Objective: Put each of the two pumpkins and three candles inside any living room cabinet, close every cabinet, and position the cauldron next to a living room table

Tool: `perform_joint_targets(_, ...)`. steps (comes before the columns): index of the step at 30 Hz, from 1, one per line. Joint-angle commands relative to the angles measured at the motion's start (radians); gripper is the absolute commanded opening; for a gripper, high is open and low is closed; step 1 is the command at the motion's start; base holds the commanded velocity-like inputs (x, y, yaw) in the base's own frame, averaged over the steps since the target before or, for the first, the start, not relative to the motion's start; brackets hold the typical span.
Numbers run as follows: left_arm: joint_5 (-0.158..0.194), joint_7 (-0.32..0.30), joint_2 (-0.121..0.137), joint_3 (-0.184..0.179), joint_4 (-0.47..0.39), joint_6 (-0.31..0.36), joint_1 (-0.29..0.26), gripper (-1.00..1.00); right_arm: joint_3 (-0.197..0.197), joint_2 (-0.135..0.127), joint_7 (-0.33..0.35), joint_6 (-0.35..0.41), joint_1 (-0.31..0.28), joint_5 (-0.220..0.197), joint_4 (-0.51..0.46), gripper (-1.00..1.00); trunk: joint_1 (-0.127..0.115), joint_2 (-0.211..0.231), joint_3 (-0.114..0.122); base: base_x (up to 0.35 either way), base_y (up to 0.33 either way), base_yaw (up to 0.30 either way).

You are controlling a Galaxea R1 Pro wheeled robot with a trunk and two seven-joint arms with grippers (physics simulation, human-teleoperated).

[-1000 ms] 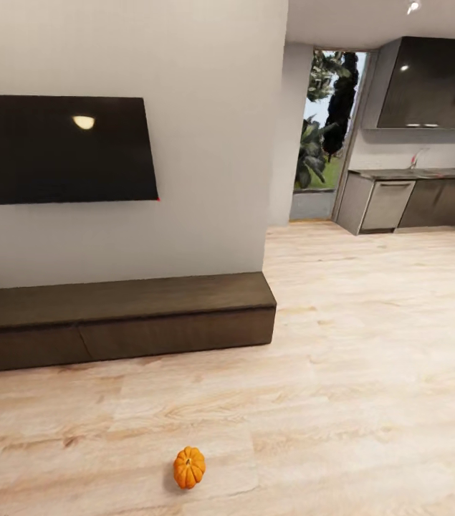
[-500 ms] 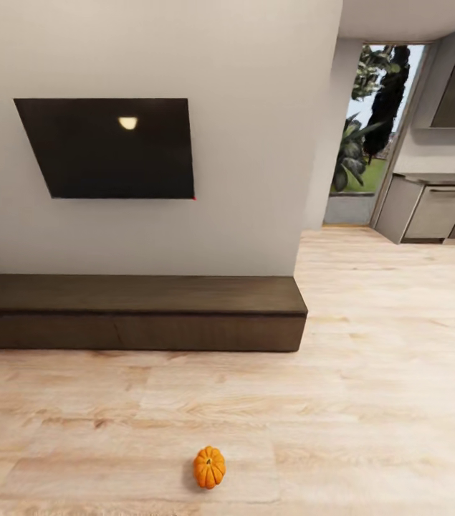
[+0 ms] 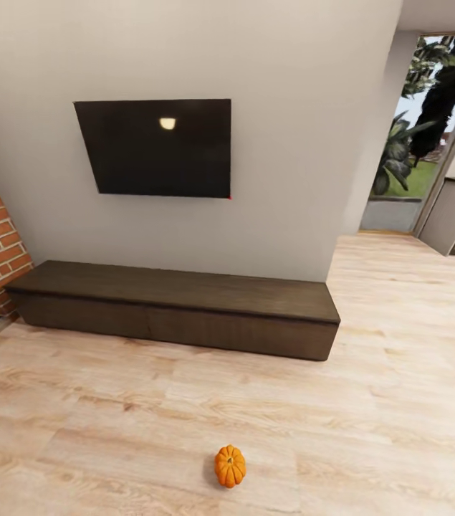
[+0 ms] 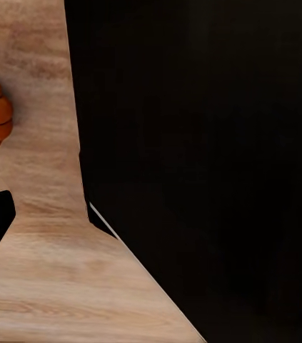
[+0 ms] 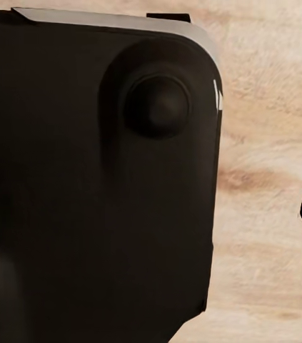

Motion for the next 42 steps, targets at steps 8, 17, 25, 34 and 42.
perform_joint_targets(8, 0.000, 0.000, -0.002, 0.001, 0.000, 0.000, 0.000, 1.00, 0.000, -0.013, -0.001, 0.001, 0.000, -0.001, -0.011, 1.00, 0.000, 0.000, -0.002, 0.000, 0.000, 0.289)
perform_joint_targets(17, 0.000, 0.000, 0.000, 0.002, 0.000, 0.000, 0.000, 1.00, 0.001, -0.014, 0.000, 0.003, 0.000, 0.000, -0.011, 1.00, 0.000, 0.000, -0.007, 0.000, 0.000, 0.289)
perform_joint_targets(25, 0.000, 0.002, 0.000, 0.002, 0.000, 0.000, 0.000, 1.00, 0.000, -0.015, 0.000, 0.002, 0.000, -0.001, -0.011, 1.00, 0.000, 0.000, -0.012, 0.000, 0.000, 0.285)
perform_joint_targets(34, 0.000, 0.002, 0.000, 0.006, 0.000, 0.000, 0.000, 1.00, -0.002, -0.021, 0.000, 0.001, 0.000, -0.001, -0.014, 1.00, 0.000, 0.000, -0.018, 0.000, 0.000, 0.275)
perform_joint_targets(42, 0.000, 0.002, -0.003, 0.005, 0.000, 0.000, 0.000, 1.00, -0.005, -0.019, -0.002, 0.007, 0.000, -0.002, -0.014, 1.00, 0.000, 0.000, -0.026, 0.000, 0.000, 0.237)
